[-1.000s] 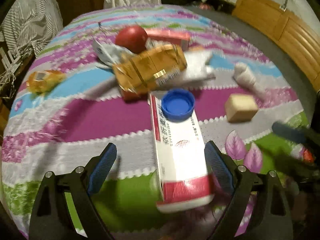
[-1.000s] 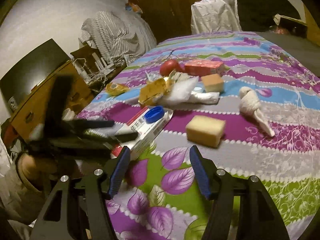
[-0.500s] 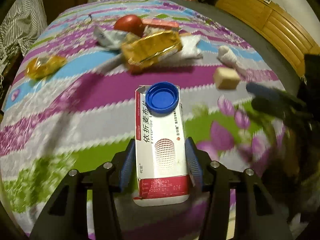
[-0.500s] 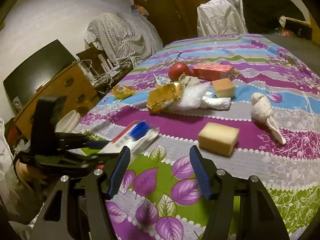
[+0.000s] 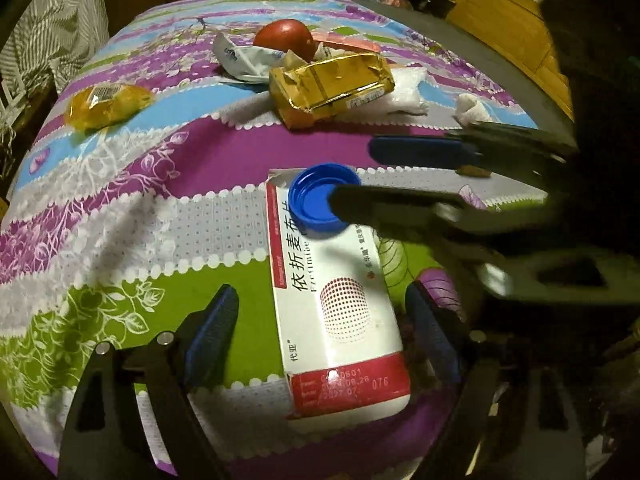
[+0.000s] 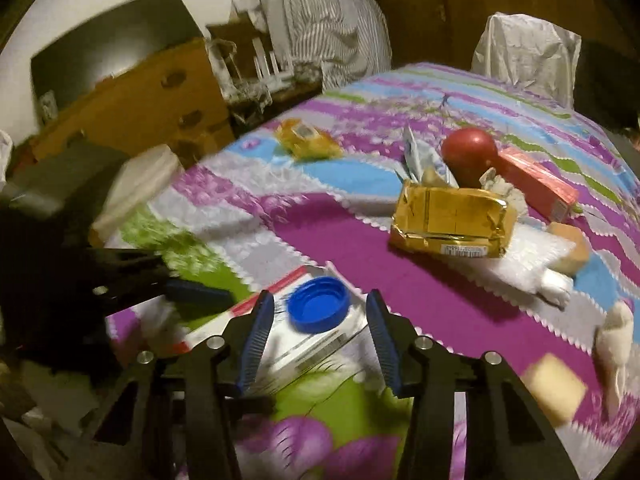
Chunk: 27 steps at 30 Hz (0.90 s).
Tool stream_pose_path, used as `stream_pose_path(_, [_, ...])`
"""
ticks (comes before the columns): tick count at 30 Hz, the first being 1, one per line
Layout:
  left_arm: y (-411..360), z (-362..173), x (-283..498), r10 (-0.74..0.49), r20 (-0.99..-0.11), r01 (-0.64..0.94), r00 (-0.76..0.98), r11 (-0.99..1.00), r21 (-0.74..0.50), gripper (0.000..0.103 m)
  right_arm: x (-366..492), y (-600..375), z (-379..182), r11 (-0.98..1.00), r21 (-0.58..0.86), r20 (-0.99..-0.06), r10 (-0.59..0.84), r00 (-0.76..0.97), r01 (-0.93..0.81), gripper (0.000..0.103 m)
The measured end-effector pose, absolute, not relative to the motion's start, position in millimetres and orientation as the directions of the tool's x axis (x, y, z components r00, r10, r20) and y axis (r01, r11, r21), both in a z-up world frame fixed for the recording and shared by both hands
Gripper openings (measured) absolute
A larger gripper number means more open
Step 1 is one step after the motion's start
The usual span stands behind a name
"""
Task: Collect trash
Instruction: 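Hold the medicine box in the left gripper while the right gripper grasps the blue bottle cap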
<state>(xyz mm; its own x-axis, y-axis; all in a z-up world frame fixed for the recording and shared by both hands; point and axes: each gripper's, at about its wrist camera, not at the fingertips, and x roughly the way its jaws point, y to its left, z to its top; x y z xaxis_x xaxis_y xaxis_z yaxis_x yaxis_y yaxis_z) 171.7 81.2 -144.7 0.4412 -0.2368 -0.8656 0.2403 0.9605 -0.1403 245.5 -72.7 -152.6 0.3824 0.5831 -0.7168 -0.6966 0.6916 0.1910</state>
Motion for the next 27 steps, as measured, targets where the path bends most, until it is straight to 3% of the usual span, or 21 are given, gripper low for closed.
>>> stream_pose_path(9, [80.4, -147.8, 171.1, -0.253, -0.850, 0.220, 0.462, 0.961, -0.166, 0.081, 251.8, -65.7, -170.7, 0.669, 0.203, -0.725, 0.593, 0.350, -0.715, 0.047])
stream_pose_path(10, [81.9, -148.5, 170.6, -0.255, -0.849, 0.218, 0.463, 0.961, -0.170, 0.079, 251.9, -64.9, -171.3, 0.669, 0.198, -0.724, 0.592, 0.353, -0.716, 0.043])
stream_pose_path(13, [84.9, -147.7, 169.1, -0.256, -0.848, 0.212, 0.465, 0.962, -0.174, 0.075, 254.0, -70.4, -169.6, 0.686, 0.185, -0.715, 0.585, 0.382, -0.704, 0.016])
stream_pose_path(15, [86.8, -147.1, 169.4, -0.258, -0.847, 0.210, 0.465, 0.962, -0.178, 0.072, 255.6, -78.3, -168.9, 0.703, 0.197, -0.705, 0.586, 0.399, -0.684, 0.010])
stream_pose_path(18, [90.6, -146.3, 170.0, -0.257, -0.846, 0.202, 0.467, 0.963, -0.180, 0.066, 259.5, -93.9, -171.9, 0.756, 0.194, -0.720, 0.543, 0.433, -0.625, 0.010])
stream_pose_path(20, [97.6, -144.3, 170.1, -0.244, -0.847, 0.177, 0.473, 0.968, -0.180, 0.053, 264.4, -109.5, -177.0, 0.791, 0.201, -0.732, 0.514, 0.448, -0.578, 0.010])
stream_pose_path(22, [100.3, -131.4, 163.9, -0.115, -0.832, 0.135, 0.543, 0.990, -0.049, 0.052, 265.2, -121.3, -179.0, 0.800, 0.223, -0.728, 0.517, 0.450, -0.557, 0.010])
stream_pose_path(25, [100.2, -113.1, 158.1, -0.197, -0.808, 0.213, 0.556, 0.973, -0.091, 0.052, 264.9, -128.5, -178.1, 0.790, 0.263, -0.709, 0.548, 0.444, -0.554, 0.012])
stream_pose_path(27, [99.4, -118.2, 161.2, -0.171, -0.828, 0.222, 0.534, 0.973, -0.057, 0.054, 265.0, -130.0, -178.3, 0.785, 0.283, -0.699, 0.562, 0.442, -0.551, 0.019])
